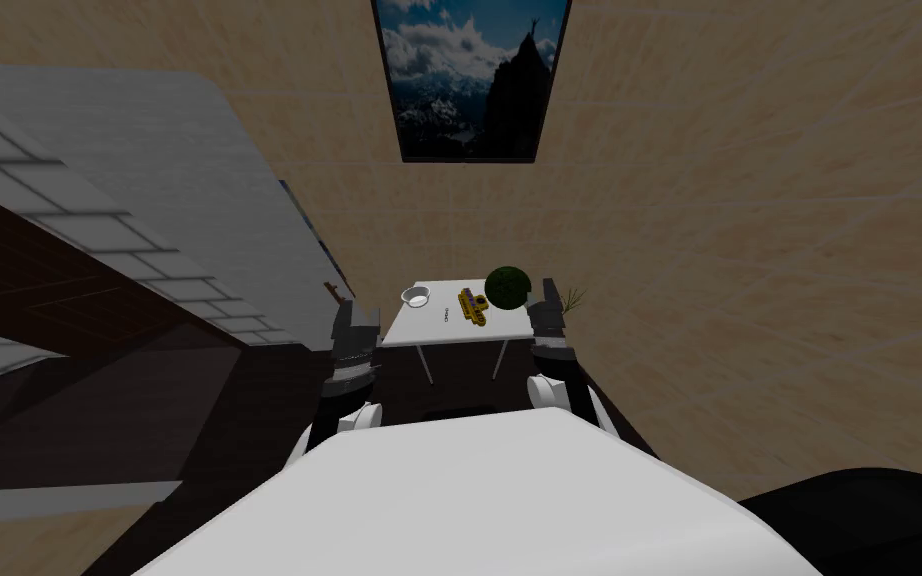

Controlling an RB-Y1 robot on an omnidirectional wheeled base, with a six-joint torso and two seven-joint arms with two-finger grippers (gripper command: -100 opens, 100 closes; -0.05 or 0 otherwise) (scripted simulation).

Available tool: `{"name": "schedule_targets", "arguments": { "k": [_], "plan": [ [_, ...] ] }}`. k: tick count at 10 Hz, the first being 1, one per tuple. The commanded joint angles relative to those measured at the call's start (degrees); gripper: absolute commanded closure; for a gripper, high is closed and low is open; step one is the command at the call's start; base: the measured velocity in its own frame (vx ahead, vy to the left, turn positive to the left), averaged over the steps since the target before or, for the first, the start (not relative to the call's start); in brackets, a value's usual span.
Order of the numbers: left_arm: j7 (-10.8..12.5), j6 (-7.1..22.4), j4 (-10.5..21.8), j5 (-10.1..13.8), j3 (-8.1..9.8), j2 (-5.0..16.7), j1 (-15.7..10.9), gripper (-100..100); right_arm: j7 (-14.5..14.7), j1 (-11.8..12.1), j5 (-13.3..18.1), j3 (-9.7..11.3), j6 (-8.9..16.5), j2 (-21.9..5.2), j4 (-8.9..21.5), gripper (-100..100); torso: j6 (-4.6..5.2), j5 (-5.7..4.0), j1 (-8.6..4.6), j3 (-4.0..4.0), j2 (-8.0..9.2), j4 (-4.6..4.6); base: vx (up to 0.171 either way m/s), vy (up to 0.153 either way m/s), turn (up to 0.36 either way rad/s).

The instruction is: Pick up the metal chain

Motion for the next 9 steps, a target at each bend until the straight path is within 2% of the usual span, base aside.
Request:
{"name": "schedule_targets", "arguments": {
  "k": [1, 4, 7, 8, 9],
  "plan": [
    [-0.38, 0.6, 0.44, 0.74, 0.26, 1.6, 0.17, -100, 0.0, 0.0, 0.0, 0.0, 0.0, 0.0, 0.0, 0, 0.0, 0.0, 0.0, 0.0, 0.0, 0.0, -0.002, -0.008, -0.058],
    [-1.87, 3.05, 2.16, 3.7, 1.35, 5.81, 0.77, -100, 0.0, 0.0, 0.0, 0.0, 0.0, 0.0, 0.0, 0, 0.01, -0.01, -0.05, 0.01, 0.03, 0.0, -0.006, -0.021, -0.119],
    [-4.32, 7.17, 4.9, 8.56, 3.3, 10.95, 1.69, -100, 0.0, 0.0, 0.0, 0.01, 0.0, 0.0, 0.0, 0, 0.01, -0.02, -0.12, 0.01, 0.02, 0.0, 0.0, -0.042, -0.186],
    [-4.32, 7.17, 4.9, 8.56, 3.3, 10.95, 1.69, -100, 0.0, 0.0, 0.0, 0.01, 0.0, 0.0, 0.0, 0, 0.02, -0.03, -0.16, 0.0, 0.0, 0.0, -0.001, -0.034, -0.071],
    [-5.31, 8.88, 6.0, 10.53, 4.14, 12.84, 2.05, -100, 0.0, 0.0, 0.0, 0.0, 0.0, 0.0, 0.0, 0, -0.01, -0.03, -0.12, 0.0, 0.0, 0.0, -0.002, -0.029, -0.134]
  ]
}}
